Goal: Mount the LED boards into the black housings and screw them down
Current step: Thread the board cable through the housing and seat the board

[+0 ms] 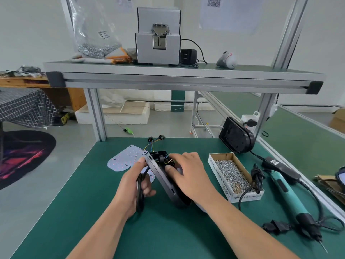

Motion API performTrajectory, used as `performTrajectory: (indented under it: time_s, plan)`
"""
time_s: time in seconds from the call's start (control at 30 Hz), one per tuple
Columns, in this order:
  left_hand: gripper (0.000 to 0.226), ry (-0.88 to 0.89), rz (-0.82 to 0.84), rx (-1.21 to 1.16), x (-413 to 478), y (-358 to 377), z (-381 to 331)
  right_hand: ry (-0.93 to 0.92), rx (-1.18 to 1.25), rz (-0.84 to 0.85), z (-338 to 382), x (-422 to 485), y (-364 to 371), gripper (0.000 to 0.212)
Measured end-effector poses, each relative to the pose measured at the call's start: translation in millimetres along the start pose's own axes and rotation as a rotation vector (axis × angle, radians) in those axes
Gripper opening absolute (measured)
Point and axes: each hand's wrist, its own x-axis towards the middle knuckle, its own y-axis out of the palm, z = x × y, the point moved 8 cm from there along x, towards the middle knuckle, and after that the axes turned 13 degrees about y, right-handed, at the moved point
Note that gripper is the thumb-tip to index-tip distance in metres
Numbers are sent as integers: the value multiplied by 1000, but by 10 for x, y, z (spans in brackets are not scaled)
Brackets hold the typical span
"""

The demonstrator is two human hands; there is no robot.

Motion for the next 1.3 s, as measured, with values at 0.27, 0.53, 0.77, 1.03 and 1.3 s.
performTrajectory:
  time_s: [0.27,0.53,0.77,1.03,1.3]
  plan:
    - [60,47,74,-25,-46,27,-51,-51,106,-150,169,48,89,26]
    - [54,109,122,19,-71,75,-142,-269,64,-239,365,-87,-22,11]
    - [60,102,158,37,-91,122,-127,-182,228,-96,325,-17,61,22]
    - [65,100,122,50,-79,67,-122,-186,253,-19,394,19,90,17]
    - [82,74,106,60,-105,68,-105,-222,-64,-11,531,27,66,23]
